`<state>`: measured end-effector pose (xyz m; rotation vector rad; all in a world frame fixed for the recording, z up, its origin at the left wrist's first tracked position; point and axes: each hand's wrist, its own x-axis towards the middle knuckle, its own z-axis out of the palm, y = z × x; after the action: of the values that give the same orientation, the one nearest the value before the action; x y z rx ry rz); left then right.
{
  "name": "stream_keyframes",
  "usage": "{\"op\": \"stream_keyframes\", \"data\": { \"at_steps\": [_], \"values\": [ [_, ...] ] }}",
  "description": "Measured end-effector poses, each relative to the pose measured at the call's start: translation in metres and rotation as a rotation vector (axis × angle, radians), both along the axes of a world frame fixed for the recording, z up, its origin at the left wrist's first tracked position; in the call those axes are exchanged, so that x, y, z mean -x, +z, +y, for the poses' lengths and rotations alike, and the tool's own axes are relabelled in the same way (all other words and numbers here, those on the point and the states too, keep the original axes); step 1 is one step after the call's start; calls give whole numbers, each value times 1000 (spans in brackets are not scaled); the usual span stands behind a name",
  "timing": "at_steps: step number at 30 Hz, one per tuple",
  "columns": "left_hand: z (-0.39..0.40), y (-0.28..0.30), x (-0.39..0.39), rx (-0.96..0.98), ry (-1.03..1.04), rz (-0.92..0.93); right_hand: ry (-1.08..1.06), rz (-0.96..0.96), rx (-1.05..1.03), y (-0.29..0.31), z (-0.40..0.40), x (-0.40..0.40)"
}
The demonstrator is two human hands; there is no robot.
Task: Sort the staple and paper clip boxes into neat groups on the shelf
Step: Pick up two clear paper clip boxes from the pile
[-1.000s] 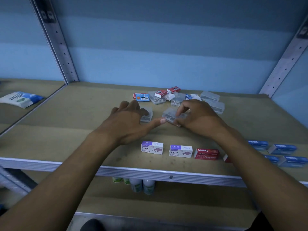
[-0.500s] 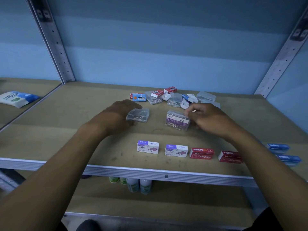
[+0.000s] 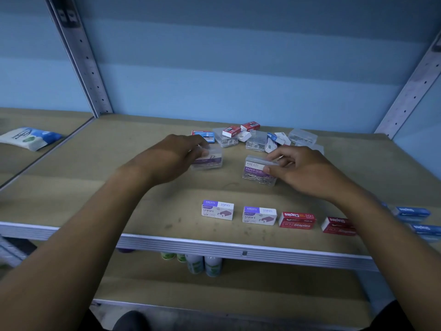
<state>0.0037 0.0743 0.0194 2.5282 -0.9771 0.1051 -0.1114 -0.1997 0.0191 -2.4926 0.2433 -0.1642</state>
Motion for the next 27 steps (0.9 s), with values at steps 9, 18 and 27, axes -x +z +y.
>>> {"op": "stream_keyframes", "data": {
  "at_steps": [9, 18, 27],
  "values": [
    [3, 5, 14, -95, -94, 39, 8, -8, -4, 0, 1, 3],
    [6, 2, 16, -85, 3, 141, 1, 6, 8, -1, 0, 3],
    [31, 10, 17, 13, -36, 54, 16, -32, -37, 1, 20, -1]
  ]
}}
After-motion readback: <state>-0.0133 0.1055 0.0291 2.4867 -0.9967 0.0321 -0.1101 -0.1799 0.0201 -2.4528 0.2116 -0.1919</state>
